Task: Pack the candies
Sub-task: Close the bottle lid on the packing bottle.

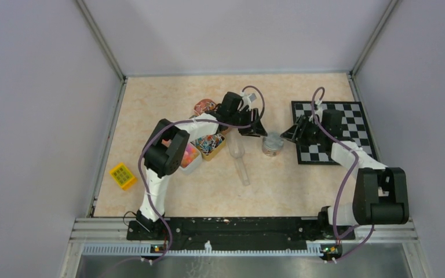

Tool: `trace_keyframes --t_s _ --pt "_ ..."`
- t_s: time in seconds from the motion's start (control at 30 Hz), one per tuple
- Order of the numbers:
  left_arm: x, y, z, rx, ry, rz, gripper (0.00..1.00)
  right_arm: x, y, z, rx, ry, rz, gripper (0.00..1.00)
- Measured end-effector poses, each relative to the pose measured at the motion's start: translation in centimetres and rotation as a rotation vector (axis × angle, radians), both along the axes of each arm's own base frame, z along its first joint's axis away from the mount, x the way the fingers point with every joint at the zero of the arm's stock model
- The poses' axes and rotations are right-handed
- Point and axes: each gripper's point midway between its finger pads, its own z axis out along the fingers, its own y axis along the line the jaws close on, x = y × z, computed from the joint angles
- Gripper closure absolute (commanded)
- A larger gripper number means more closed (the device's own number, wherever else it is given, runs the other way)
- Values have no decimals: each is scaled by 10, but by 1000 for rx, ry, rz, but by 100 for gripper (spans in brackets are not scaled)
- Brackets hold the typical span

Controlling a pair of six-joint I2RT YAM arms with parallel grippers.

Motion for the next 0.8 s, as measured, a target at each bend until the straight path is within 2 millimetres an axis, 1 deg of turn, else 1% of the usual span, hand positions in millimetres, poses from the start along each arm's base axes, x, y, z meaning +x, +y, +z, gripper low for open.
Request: trace_keyframes --t_s 0.07,0.17,0.2,0.23,0.27,0.33,0.47,0.57,0.67,0.73,0.8 --pt "0 0 -6 7 6 -2 52 -7 1 -8 3 25 6 62" --pt "-4 1 -20 23 37 -3 59 -16 5 -25 8 70 21 81" --pt "-5 1 -21 19 42 -3 62 -19 6 -35 8 85 23 85" --pt "-6 1 -20 18 38 -2 70 -23 8 -43 22 107 26 87" --pt "-7 0 -20 14 35 -4 75 -23 10 -45 45 104 31 88" --pt "-7 1 -18 9 23 4 79 -19 11 -45 63 78 30 89" --pt "-6 5 -19 15 12 29 82 -16 13 -45 88 25 24 92" --pt "-7 7 -19 7 1 46 83 -15 14 -45 96 -16 13 92" --pt "-7 9 -19 -1 -3 59 83 -12 16 -44 93 -54 5 89" --pt "-6 10 -19 -4 -5 66 77 -8 17 -45 95 -64 5 85" --pt "-4 12 -18 -5 -5 76 74 -2 18 -42 99 -72 8 81"
